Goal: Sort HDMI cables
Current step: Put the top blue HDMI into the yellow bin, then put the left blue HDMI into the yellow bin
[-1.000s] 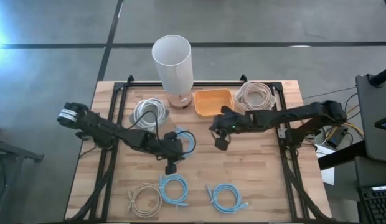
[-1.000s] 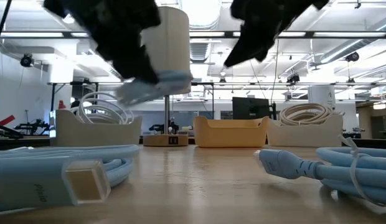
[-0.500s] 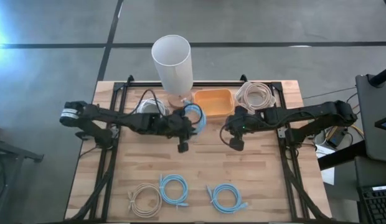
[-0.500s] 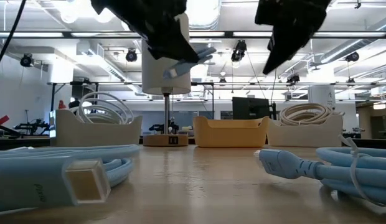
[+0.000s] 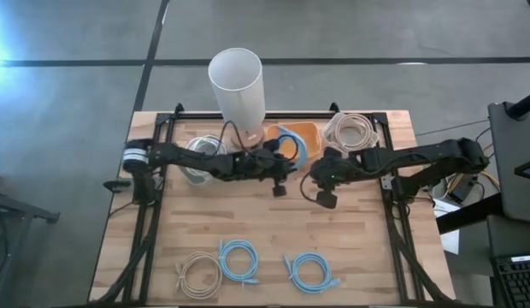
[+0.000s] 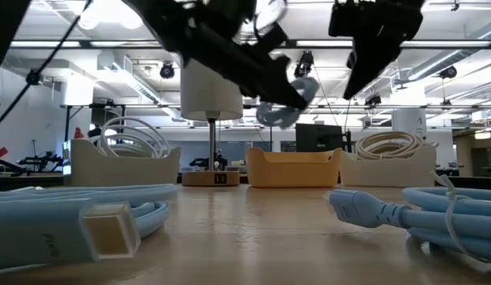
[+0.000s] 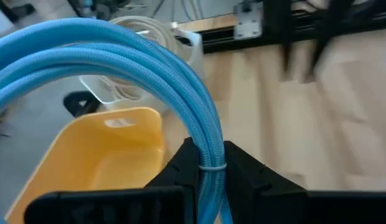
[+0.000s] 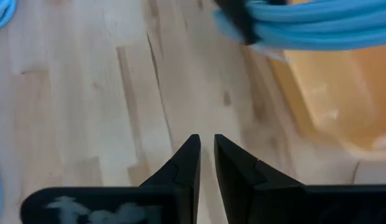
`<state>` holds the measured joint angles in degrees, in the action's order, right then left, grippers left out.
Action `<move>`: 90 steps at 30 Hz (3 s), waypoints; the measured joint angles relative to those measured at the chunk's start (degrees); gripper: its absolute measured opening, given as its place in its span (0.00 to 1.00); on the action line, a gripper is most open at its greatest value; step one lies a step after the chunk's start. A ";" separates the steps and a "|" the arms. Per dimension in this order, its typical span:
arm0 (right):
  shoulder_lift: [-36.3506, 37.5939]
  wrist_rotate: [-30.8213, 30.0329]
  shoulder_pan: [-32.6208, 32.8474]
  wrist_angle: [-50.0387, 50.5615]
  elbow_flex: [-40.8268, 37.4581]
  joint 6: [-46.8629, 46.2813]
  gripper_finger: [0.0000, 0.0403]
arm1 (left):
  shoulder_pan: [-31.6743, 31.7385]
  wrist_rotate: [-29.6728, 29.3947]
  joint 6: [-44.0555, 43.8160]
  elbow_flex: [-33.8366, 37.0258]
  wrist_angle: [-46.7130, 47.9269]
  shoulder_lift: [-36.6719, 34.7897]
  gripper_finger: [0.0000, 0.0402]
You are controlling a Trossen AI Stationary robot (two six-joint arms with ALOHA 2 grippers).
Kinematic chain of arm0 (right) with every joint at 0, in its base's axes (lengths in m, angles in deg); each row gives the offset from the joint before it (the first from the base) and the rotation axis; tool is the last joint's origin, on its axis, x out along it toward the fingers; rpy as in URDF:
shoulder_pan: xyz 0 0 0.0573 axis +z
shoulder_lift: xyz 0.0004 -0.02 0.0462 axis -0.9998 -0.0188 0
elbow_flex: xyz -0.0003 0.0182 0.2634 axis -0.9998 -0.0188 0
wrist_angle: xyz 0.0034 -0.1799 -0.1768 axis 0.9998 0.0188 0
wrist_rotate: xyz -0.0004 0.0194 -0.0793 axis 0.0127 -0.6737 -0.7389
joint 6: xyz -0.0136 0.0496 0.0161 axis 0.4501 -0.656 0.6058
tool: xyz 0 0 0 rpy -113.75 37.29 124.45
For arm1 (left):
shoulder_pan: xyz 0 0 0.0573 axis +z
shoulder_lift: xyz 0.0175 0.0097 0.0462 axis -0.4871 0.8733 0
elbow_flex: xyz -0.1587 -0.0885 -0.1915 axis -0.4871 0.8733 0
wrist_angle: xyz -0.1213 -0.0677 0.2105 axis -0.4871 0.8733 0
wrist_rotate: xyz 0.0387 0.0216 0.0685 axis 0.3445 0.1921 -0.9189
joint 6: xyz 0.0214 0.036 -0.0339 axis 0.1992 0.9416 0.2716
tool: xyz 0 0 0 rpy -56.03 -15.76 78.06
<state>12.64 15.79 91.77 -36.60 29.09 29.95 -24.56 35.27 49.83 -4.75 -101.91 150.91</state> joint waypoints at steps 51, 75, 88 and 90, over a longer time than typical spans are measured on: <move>0.60 -0.34 6.41 1.92 -4.83 -11.87 0.12 | 1.44 -7.58 -7.47 -24.71 32.26 9.60 0.40; 0.60 7.26 11.06 -20.54 -7.57 2.60 0.12 | -25.50 6.32 -30.64 17.49 25.70 -25.07 0.34; -1.38 7.23 12.55 -29.48 -8.49 2.80 0.13 | -30.55 6.20 -40.55 33.24 6.24 -22.35 0.41; -2.50 7.21 12.53 -29.83 -8.50 2.80 0.14 | -30.80 6.21 -40.79 33.38 5.93 -21.23 0.45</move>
<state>10.14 23.00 104.30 -66.43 20.59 32.75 -55.36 41.48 9.04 28.63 -95.98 129.67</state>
